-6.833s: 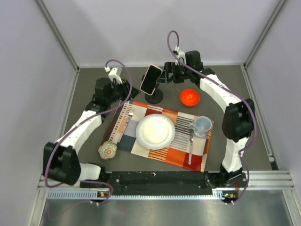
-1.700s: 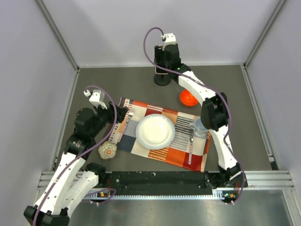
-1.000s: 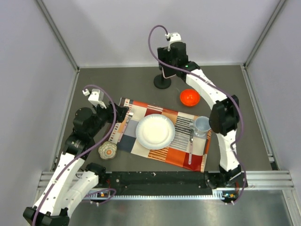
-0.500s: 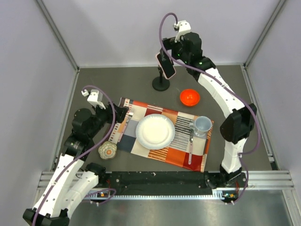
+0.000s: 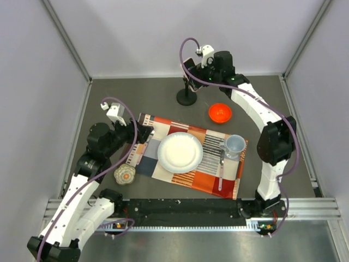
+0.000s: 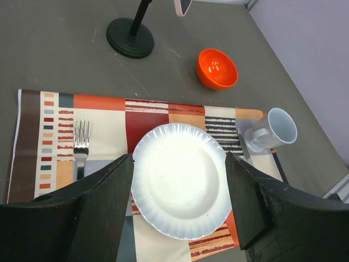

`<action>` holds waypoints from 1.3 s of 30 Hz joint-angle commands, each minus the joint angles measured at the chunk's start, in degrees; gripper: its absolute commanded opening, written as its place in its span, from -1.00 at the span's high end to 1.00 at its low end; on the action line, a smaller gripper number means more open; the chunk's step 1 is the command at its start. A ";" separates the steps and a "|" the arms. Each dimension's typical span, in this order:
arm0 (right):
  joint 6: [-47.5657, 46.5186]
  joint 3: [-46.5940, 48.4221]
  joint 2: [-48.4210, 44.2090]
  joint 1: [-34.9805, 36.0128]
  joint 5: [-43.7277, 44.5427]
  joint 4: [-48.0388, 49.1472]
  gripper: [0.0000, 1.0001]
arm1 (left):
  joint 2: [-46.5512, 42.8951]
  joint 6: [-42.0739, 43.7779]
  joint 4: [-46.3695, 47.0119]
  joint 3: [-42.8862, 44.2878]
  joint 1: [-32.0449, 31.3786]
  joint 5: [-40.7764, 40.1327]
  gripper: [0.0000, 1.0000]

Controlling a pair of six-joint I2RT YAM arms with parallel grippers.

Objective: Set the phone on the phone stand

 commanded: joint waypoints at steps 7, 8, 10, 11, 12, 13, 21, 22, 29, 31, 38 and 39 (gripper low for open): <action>-18.49 3.98 3.47 -1.57 -9.95 -3.86 -0.98 | -0.20 -0.33 2.75 0.83 0.05 2.48 -0.46; -19.02 4.60 4.26 -2.01 -12.14 -4.55 -0.98 | -0.20 -0.33 2.66 0.83 0.05 2.57 -0.46; -18.15 6.87 6.89 -3.24 -14.53 -5.52 -0.98 | -0.29 -0.33 2.57 0.83 0.05 2.57 -0.46; -18.06 7.67 7.68 -3.42 -14.71 -6.05 -0.98 | -0.29 -0.24 2.49 0.92 0.05 2.57 -0.46; -18.32 8.03 8.65 -3.42 -13.75 -6.23 -0.98 | -0.11 -0.15 2.48 0.92 0.05 2.48 -0.46; -18.58 8.21 9.09 -3.51 -13.31 -6.14 -0.98 | -0.11 -0.15 2.48 0.92 0.05 2.31 -0.46; -18.85 9.87 12.35 -3.51 -13.74 -6.14 -0.98 | 1.91 -0.15 3.27 1.27 0.05 2.74 -0.46; -18.76 10.23 13.31 -3.51 -14.18 -6.14 -0.98 | 2.08 -0.24 3.62 1.27 0.05 2.83 -0.46; -19.20 13.48 16.13 -3.51 -12.69 -6.14 -0.98 | 2.88 -0.33 3.98 1.62 0.05 3.10 -0.45; -19.72 13.83 16.13 -3.51 -12.43 -6.23 -0.98 | 2.79 -0.16 3.89 1.62 0.05 3.10 -0.45; -19.11 13.49 13.94 -4.12 -11.72 -6.06 -0.98 | 2.62 -0.07 3.63 1.71 0.05 3.19 -0.45; -19.11 12.87 13.06 -4.30 -12.25 -6.06 -0.98 | 2.70 -0.07 3.63 1.62 0.05 3.10 -0.45</action>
